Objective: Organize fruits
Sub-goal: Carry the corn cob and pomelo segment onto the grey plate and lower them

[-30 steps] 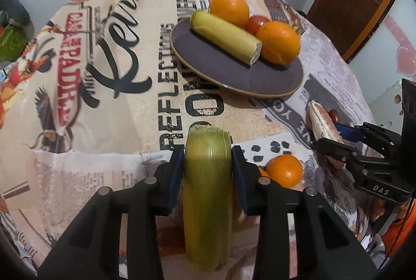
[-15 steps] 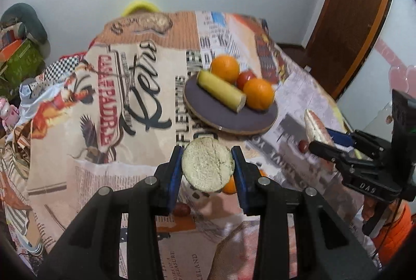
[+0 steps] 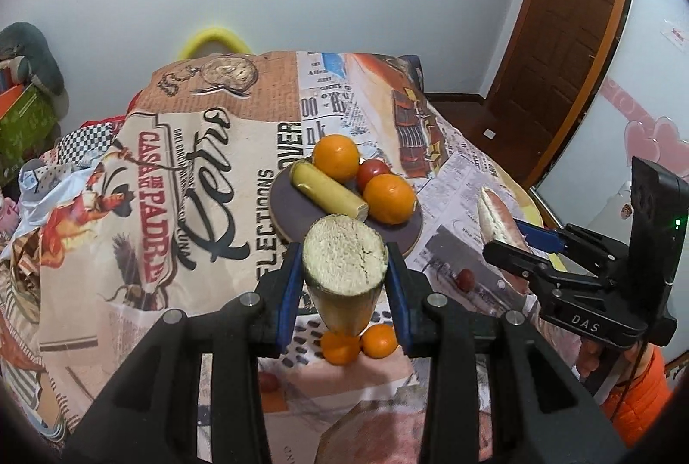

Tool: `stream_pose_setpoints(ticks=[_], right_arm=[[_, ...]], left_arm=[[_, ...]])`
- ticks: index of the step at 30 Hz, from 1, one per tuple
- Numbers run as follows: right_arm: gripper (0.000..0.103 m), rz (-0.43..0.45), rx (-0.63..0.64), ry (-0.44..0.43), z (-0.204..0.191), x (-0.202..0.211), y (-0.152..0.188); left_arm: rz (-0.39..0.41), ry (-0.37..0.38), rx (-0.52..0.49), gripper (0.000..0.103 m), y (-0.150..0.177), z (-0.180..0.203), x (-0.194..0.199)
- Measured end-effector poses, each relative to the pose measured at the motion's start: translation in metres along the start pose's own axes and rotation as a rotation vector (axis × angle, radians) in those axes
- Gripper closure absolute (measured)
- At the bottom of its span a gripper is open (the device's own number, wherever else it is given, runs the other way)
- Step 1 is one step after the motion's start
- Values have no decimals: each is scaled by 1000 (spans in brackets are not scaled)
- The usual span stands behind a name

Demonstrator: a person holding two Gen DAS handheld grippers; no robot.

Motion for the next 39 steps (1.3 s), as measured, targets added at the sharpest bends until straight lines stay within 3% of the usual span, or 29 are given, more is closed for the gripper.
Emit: stream_pose_setpoints(ticks=[14, 28, 32, 37, 39], right_arm=[[62, 45, -12, -8, 16, -14, -28], [62, 49, -15, -37, 23, -44, -51], [62, 55, 5, -42, 18, -52, -62], [62, 58, 35, -48, 11, -63, -74], [62, 52, 49, -46, 8, -70, -77]], left_arm=[[3, 18, -3, 67, -27, 12, -40], [-54, 97, 91, 67, -47, -5, -97], [-63, 46, 113, 66, -51, -19, -114], [-60, 78, 174, 66, -56, -35, -124], [-57, 45, 171, 65, -58, -40, -129]])
Point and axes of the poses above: each gripper's, at about its wrist camera, not at the fingertips, and x roughly against the way its jaws point, z to its right, y to its underside, the point moved 7 cm from there along -x, roughly the way its jaws point, and after that the axes turned 5 degrees about -z, right-handed, at the moved point
